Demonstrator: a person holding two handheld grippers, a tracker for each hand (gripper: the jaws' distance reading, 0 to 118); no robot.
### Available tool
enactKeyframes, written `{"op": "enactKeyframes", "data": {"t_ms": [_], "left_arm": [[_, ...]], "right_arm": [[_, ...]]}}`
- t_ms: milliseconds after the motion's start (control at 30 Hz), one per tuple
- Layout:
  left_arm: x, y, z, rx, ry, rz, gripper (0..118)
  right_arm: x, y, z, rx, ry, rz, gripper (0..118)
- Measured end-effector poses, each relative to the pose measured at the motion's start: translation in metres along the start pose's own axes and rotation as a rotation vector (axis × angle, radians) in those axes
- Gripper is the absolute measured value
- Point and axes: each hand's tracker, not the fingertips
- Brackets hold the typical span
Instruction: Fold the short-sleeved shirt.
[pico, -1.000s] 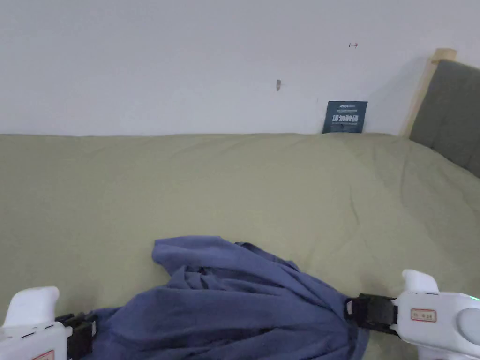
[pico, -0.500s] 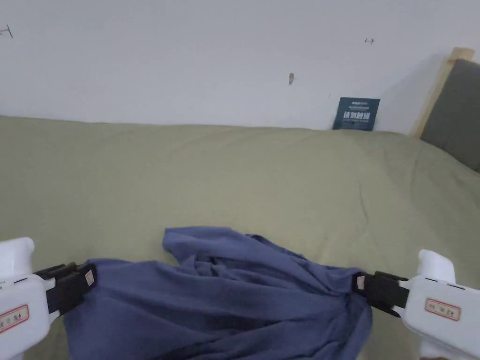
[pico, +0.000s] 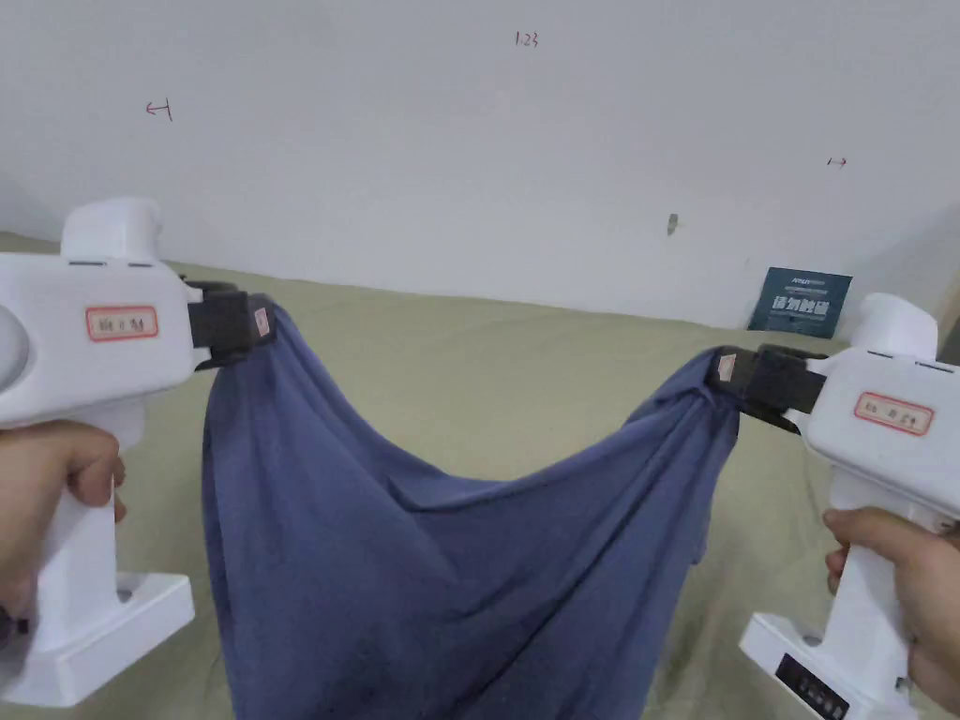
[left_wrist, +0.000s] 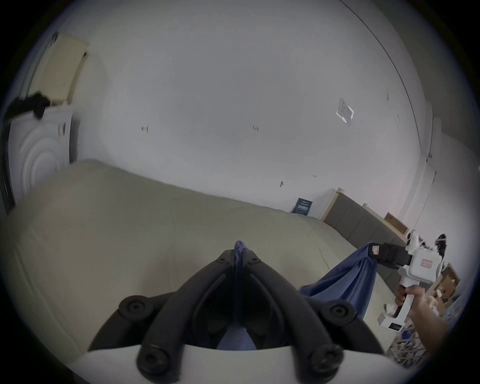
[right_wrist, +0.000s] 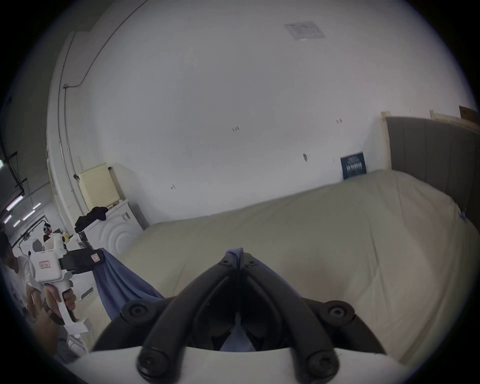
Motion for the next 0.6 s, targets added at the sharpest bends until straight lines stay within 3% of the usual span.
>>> {"op": "enactKeyframes", "data": {"t_ms": [100,300,467,600], "left_arm": [[0.001,0.041,-0.006,0.039,0.011,-0.022,4],[0.016,0.103,-0.005,0.135,0.035,-0.104,4],[0.019,0.115,-0.002,0.199,0.049,-0.134,4],[0.009,0.086,0.002,0.181,0.045,-0.128,4]], "right_arm": [[-0.021,0.028,-0.023,0.061,0.004,0.057,3],[-0.052,0.077,-0.056,0.152,0.015,0.066,3],[-0.059,0.093,-0.07,0.188,-0.033,0.089,3],[-0.042,0.07,-0.067,0.111,-0.092,0.151,3]]}}
